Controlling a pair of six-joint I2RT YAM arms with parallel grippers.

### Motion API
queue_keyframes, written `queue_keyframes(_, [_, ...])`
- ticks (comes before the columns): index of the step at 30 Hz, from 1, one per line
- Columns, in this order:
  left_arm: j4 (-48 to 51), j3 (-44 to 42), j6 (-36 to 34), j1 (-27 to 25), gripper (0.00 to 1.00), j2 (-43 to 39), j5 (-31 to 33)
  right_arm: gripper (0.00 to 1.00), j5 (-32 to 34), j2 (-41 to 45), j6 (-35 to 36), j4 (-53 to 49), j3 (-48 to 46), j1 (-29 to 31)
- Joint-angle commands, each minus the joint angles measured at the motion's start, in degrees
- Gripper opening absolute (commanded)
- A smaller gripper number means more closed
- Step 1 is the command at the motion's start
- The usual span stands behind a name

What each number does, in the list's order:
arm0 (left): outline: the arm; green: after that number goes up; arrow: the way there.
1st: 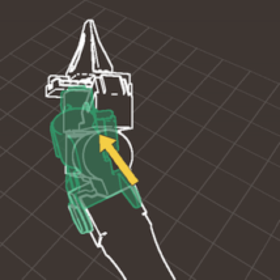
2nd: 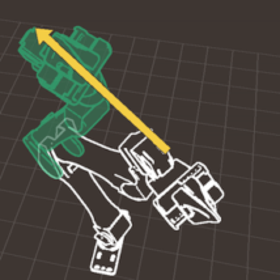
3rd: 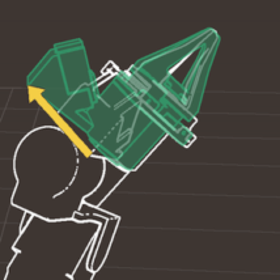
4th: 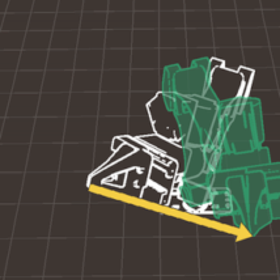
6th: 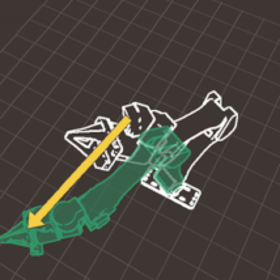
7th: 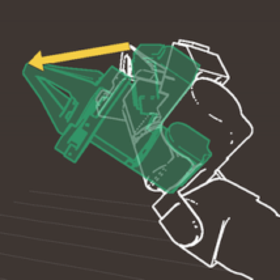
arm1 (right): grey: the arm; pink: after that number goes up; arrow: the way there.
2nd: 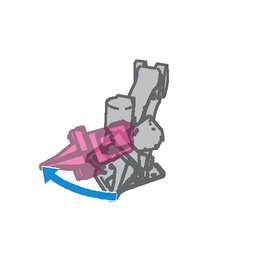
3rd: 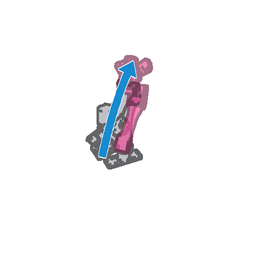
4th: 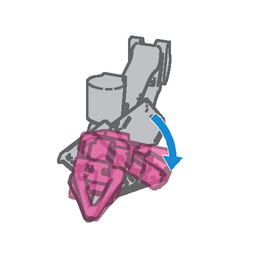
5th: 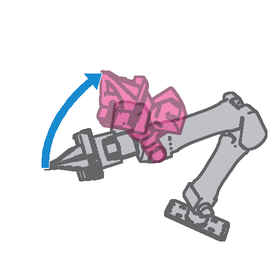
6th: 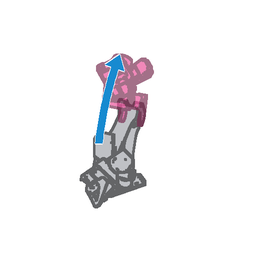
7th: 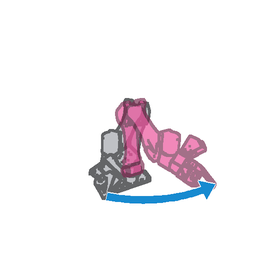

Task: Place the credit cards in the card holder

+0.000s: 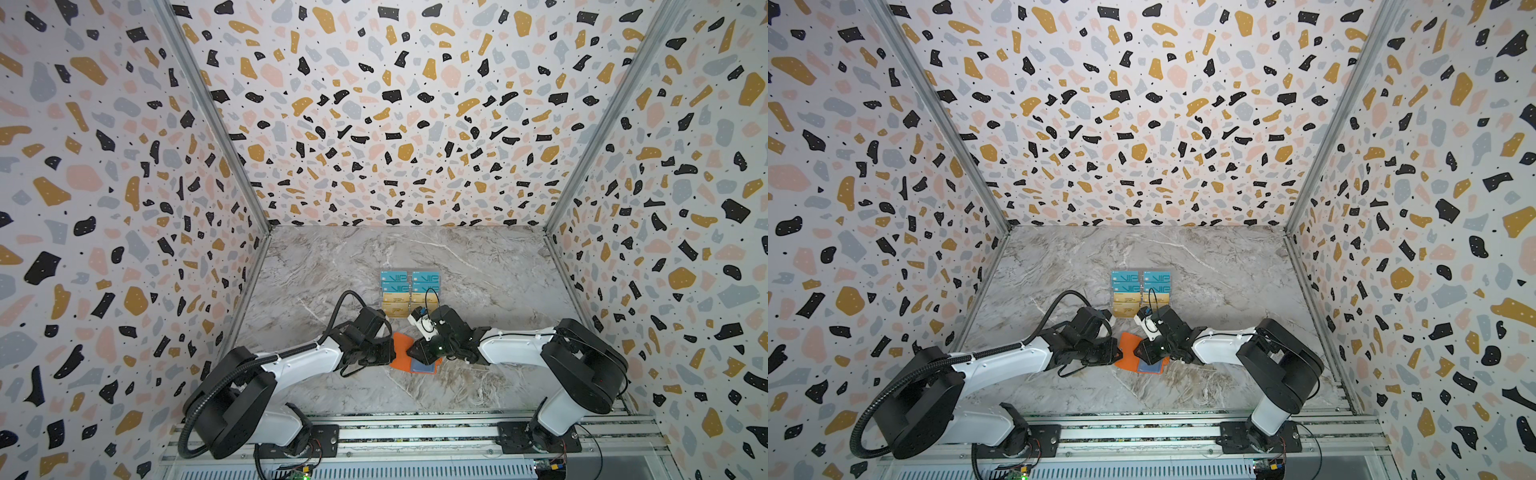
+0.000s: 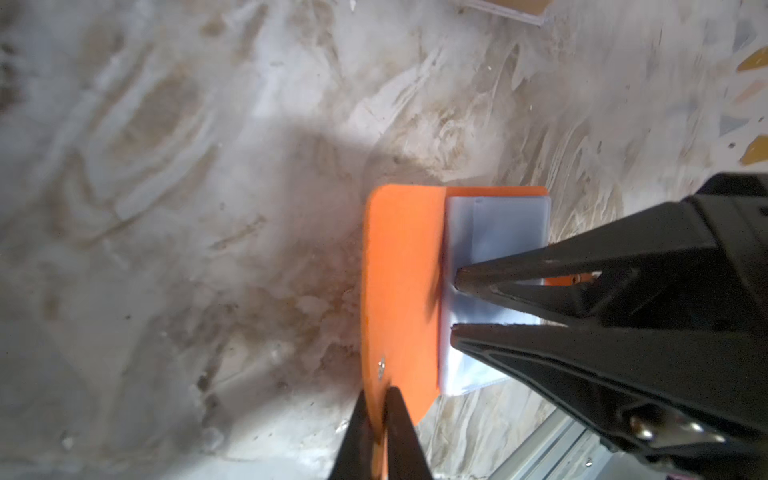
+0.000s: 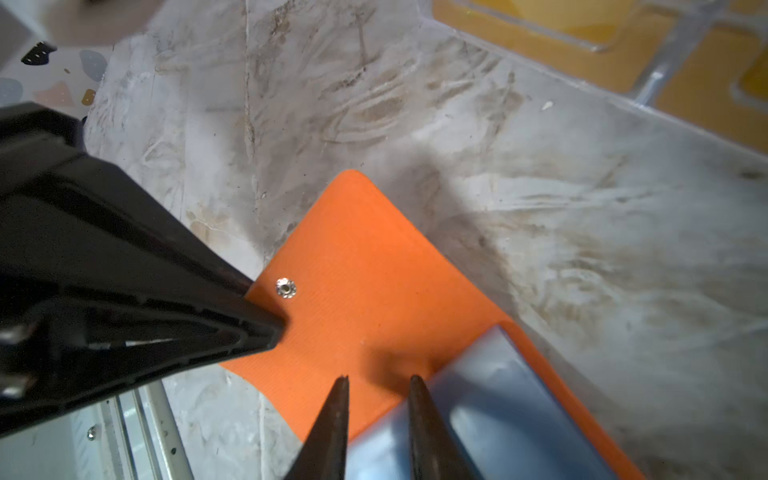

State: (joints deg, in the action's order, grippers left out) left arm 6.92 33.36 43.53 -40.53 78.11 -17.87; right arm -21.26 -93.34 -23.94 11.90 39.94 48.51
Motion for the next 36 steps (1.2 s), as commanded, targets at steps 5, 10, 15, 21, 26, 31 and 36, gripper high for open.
queue_keyframes(5, [-5.6, -4.2, 9.5, -0.9, 0.0, -4.8, 3.3, 0.27, 2.8, 5.9, 2.3, -5.4, 0.8, -0.8])
queue_keyframes(10, [-5.5, -5.0, 11.3, -1.3, 0.03, -5.6, 3.3, 0.26, 1.5, 6.2, 2.4, -7.8, 0.1, -1.1])
queue_keyframes(15, [-3.0, -4.6, 10.6, -1.3, 0.19, -7.2, 3.0, 0.25, 3.1, 6.2, 2.8, -8.6, -0.7, -1.1])
queue_keyframes(21, [8.8, 5.2, 7.8, -1.3, 0.35, -11.4, 10.4, 0.24, 2.3, 5.2, 2.7, -7.2, 0.3, -1.1])
queue_keyframes(26, [5.1, 10.8, 9.1, -1.3, 0.34, -11.4, 7.0, 0.23, 2.0, 4.0, 2.6, -6.8, 0.8, -1.1])
queue_keyframes(31, [-2.1, 12.1, 10.6, -1.6, 0.3, -6.9, 0.2, 0.23, 1.8, 5.1, 1.4, -5.5, -0.1, -1.1])
queue_keyframes(36, [-6.4, 10.0, 10.8, -2.0, 0.25, -2.9, -3.1, 0.23, 0.7, 5.6, 0.1, -4.1, -0.9, -1.1])
